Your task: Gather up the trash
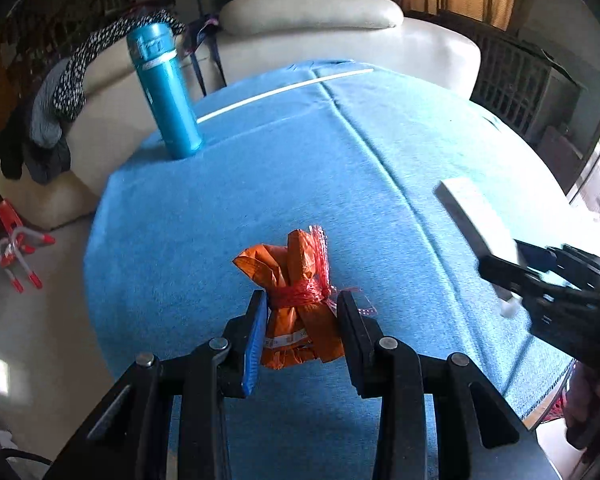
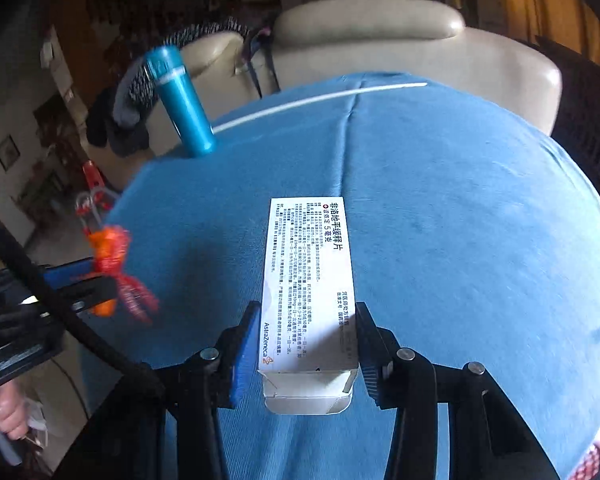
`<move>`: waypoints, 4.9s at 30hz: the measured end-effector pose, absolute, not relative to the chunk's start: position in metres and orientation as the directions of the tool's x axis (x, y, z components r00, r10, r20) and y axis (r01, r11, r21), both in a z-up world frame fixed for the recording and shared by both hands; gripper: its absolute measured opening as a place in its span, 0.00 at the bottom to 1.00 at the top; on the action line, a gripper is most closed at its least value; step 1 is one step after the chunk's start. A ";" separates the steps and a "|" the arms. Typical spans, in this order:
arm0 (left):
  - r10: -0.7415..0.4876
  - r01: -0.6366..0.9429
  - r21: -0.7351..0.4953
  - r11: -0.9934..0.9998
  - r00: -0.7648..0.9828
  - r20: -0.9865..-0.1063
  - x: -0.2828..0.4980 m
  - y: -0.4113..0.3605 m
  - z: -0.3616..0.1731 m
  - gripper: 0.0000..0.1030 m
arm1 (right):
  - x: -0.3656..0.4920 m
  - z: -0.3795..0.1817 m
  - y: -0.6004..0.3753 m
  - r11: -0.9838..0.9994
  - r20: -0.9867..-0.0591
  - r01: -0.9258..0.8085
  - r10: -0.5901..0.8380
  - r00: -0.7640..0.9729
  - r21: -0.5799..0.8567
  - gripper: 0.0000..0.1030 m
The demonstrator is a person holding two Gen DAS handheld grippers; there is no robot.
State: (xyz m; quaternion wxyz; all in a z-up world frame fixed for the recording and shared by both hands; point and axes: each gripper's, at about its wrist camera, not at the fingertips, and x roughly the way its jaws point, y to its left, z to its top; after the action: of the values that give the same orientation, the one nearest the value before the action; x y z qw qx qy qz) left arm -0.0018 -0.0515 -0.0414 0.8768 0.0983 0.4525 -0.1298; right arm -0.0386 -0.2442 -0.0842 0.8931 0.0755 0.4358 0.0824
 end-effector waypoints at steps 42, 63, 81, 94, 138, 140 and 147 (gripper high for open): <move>-0.146 0.471 0.276 0.838 0.681 -0.718 -0.074 -0.152 -0.004 0.36 | -0.216 -0.032 -0.338 0.960 -0.629 0.140 0.047 0.776 0.244 0.46; -0.179 0.534 0.304 0.789 0.673 -0.718 -0.098 -0.181 -0.007 0.36 | -0.238 -0.035 -0.354 0.944 -0.616 0.181 0.028 0.787 0.274 0.46; -0.195 0.570 0.318 0.758 0.662 -0.724 -0.108 -0.196 -0.009 0.36 | -0.250 -0.039 -0.360 0.936 -0.614 0.194 0.029 0.788 0.294 0.46; -0.203 0.589 0.326 0.739 0.656 -0.726 -0.114 -0.203 -0.011 0.36 | -0.255 -0.039 -0.362 0.929 -0.613 0.204 0.030 0.790 0.308 0.46; -0.224 0.646 0.360 0.673 0.643 -0.732 -0.127 -0.221 -0.016 0.37 | -0.272 -0.043 -0.373 0.912 -0.611 0.240 0.015 0.792 0.332 0.46; -0.226 0.649 0.362 0.670 0.642 -0.733 -0.128 -0.222 -0.016 0.37 | -0.273 -0.044 -0.375 0.911 -0.611 0.243 0.013 0.791 0.333 0.46; -0.231 0.658 0.367 0.657 0.639 -0.734 -0.132 -0.229 -0.017 0.37 | -0.276 -0.045 -0.378 0.907 -0.613 0.253 0.007 0.790 0.336 0.46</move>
State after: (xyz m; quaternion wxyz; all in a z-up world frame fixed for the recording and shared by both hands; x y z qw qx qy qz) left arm -0.1317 -0.2287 -0.0166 0.8467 0.3202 0.3340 -0.2625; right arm -0.2765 -0.3783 -0.0455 0.9236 0.2049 0.3169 -0.0668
